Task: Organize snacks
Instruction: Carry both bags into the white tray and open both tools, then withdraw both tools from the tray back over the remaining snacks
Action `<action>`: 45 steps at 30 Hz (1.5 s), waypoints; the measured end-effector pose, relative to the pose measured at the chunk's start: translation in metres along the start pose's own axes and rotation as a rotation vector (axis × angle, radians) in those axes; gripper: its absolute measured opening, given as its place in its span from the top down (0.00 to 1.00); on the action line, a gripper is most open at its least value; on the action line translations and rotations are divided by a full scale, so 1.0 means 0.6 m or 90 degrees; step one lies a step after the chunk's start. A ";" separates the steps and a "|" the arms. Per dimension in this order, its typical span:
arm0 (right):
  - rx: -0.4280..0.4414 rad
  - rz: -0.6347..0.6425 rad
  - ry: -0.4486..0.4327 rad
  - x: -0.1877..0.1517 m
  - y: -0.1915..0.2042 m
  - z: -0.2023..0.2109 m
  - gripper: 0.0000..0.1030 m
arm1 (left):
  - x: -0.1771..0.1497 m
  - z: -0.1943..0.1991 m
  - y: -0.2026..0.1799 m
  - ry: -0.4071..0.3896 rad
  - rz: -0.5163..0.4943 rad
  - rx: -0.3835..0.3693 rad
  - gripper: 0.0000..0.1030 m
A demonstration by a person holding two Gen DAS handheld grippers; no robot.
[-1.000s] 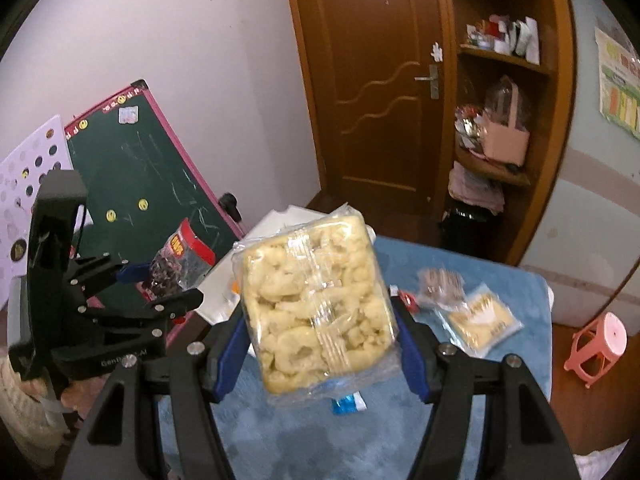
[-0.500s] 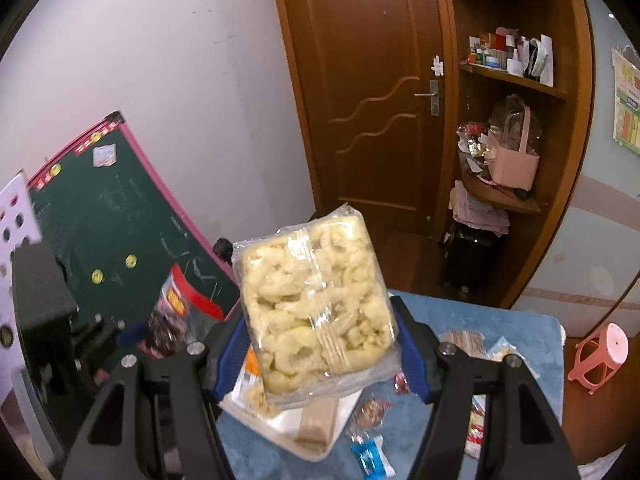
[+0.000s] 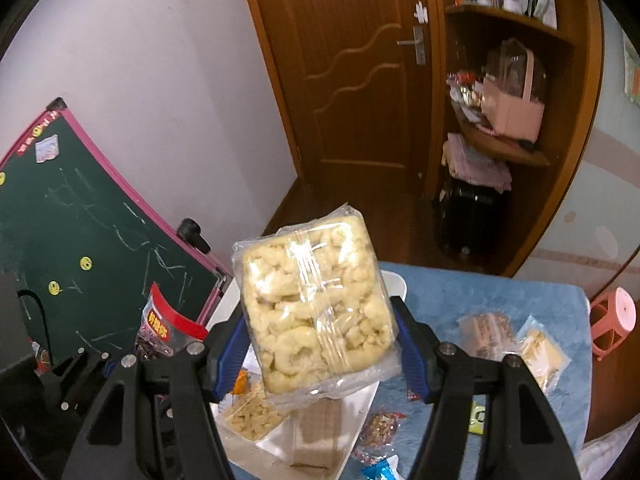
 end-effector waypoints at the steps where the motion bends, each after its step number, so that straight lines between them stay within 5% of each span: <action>1: 0.000 -0.001 0.004 0.000 0.000 -0.008 0.36 | -0.002 -0.007 0.000 0.005 0.001 0.000 0.47; 10: 0.000 -0.019 0.038 -0.013 -0.005 -0.058 0.34 | -0.010 -0.051 0.000 0.030 0.007 -0.009 0.46; 18: 0.046 -0.061 0.084 -0.026 -0.024 -0.090 0.34 | -0.014 -0.052 0.001 0.024 0.007 -0.021 0.14; 30: 0.041 -0.016 0.060 -0.047 -0.012 -0.058 0.33 | -0.042 -0.026 -0.003 0.041 0.006 -0.035 0.14; 45: 0.000 0.029 -0.004 -0.104 -0.038 0.075 0.33 | -0.071 0.105 -0.016 -0.014 -0.004 -0.024 0.14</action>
Point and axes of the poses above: each gripper's, at about its wrist camera, not at the fingertips, and z roughly against the way its jaws point, y to its left, x to its top, the point moved 8 cm from there along -z, roughly the way its jaws point, and after that the axes turned 8 degrees about y, right-handed, at the moved point
